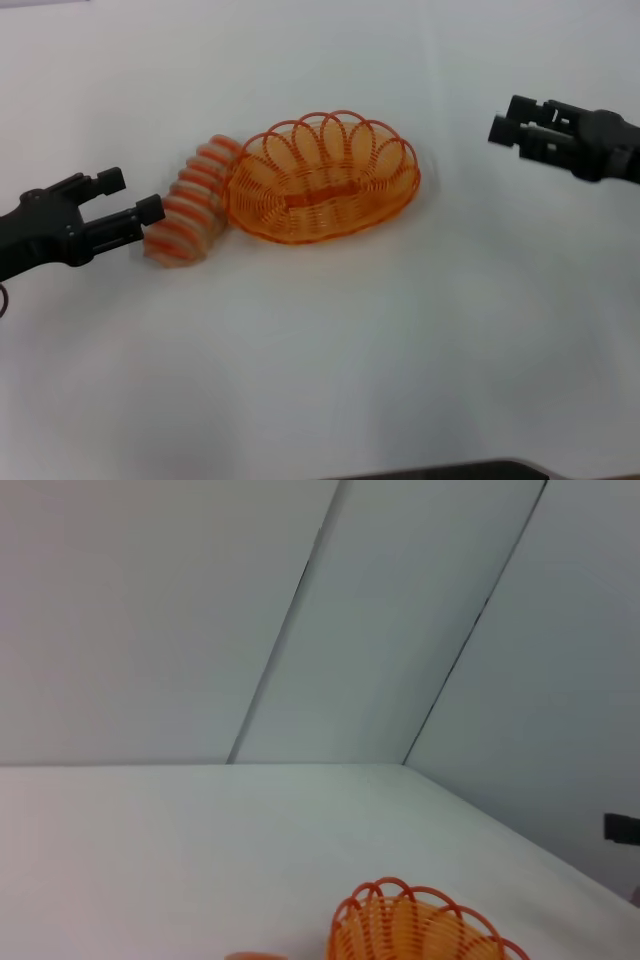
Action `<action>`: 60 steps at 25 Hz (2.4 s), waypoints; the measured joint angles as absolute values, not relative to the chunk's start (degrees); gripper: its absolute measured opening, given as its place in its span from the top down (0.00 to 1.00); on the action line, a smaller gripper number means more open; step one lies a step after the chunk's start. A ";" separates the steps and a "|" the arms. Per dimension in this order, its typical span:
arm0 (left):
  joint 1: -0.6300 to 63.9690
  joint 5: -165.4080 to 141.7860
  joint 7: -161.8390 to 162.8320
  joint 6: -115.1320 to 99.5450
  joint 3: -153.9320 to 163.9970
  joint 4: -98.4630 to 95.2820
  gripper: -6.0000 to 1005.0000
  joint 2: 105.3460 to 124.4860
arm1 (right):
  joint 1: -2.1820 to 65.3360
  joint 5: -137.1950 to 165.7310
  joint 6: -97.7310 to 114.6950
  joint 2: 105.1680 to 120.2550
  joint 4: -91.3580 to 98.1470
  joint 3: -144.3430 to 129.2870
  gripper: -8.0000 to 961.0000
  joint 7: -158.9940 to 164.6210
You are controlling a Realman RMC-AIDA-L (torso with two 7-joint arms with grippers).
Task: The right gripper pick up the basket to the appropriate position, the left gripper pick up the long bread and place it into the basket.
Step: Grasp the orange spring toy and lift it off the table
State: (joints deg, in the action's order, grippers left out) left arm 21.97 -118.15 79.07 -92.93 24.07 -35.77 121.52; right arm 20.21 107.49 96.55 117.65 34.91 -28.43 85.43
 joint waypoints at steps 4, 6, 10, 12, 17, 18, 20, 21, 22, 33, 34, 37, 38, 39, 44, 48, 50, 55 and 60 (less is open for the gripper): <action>21.90 -118.39 80.43 -92.97 24.07 -34.88 0.16 121.47 | 18.00 108.26 98.24 117.78 34.91 -29.37 0.23 74.71; 22.05 -118.52 80.65 -92.99 24.11 -33.91 0.16 121.41 | 16.97 109.25 98.53 117.87 34.91 -29.55 0.23 70.13; 22.26 -118.49 80.82 -93.06 24.21 -33.12 0.16 121.36 | 14.77 111.15 98.88 118.08 34.84 -29.47 0.23 61.27; 22.37 -118.50 80.84 -93.10 24.67 -33.04 0.16 121.37 | 13.58 111.75 98.98 118.41 34.81 -29.16 0.23 57.76; 22.66 -118.67 80.88 -92.63 27.08 -33.90 0.16 121.40 | 11.63 112.07 99.48 118.73 34.81 -27.60 0.23 52.96; 22.80 -118.75 81.32 -92.36 27.36 -34.21 0.16 121.35 | 11.55 112.09 99.53 118.73 34.76 -27.49 0.23 52.88; 23.26 -118.85 83.55 -91.63 27.64 -35.41 0.16 121.19 | 11.52 112.12 99.55 118.74 34.66 -27.56 0.23 52.83; 23.54 -118.86 85.14 -91.22 27.72 -36.12 0.16 121.16 | 11.51 112.12 99.70 118.76 34.61 -27.55 0.23 52.81; 24.00 -118.86 87.45 -90.72 27.79 -36.99 0.16 121.12 | 11.51 112.13 99.91 118.78 34.57 -27.55 0.23 52.82; 32.45 -124.16 122.03 -86.51 33.30 -39.99 0.16 117.84 | 12.83 112.16 100.96 118.36 34.29 -27.71 0.23 58.27; 33.26 -126.15 125.11 -86.47 34.46 -40.76 0.16 117.36 | 12.94 112.16 100.96 118.33 34.26 -27.79 0.23 58.36; 35.41 -132.23 132.97 -86.50 36.44 -44.08 0.16 116.57 | 13.43 112.16 100.74 118.26 34.26 -27.97 0.23 58.47; 35.88 -133.52 134.38 -86.63 36.71 -45.06 0.16 116.45 | 13.60 112.16 100.64 118.19 34.26 -27.99 0.23 58.51; 36.48 -134.95 135.76 -86.93 37.03 -46.23 0.16 116.26 | 13.72 112.16 100.56 118.18 34.26 -28.02 0.23 58.54; 39.56 -140.30 138.87 -89.22 40.23 -49.88 0.16 115.08 | 14.03 112.23 99.70 118.12 34.30 -28.04 0.22 59.56; 43.29 -145.94 140.84 -91.13 46.84 -51.28 0.16 114.96 | 14.49 113.65 98.86 118.12 34.46 -27.72 0.22 60.74; 44.90 -148.14 141.50 -91.69 49.97 -51.57 0.16 115.26 | 14.62 113.89 98.67 118.12 34.49 -27.61 0.22 60.78; 47.18 -152.05 142.49 -92.01 53.20 -54.81 0.16 117.64 | 14.96 113.93 97.66 118.26 34.35 -27.55 0.22 61.49; 47.36 -153.25 143.74 -92.00 55.40 -56.76 0.16 119.56 | 15.22 113.97 96.52 118.56 34.35 -27.56 0.22 61.59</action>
State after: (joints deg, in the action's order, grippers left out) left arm 47.36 -153.25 143.74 -92.00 55.40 -56.76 119.56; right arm 15.22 113.97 96.52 118.56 34.35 -27.56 61.59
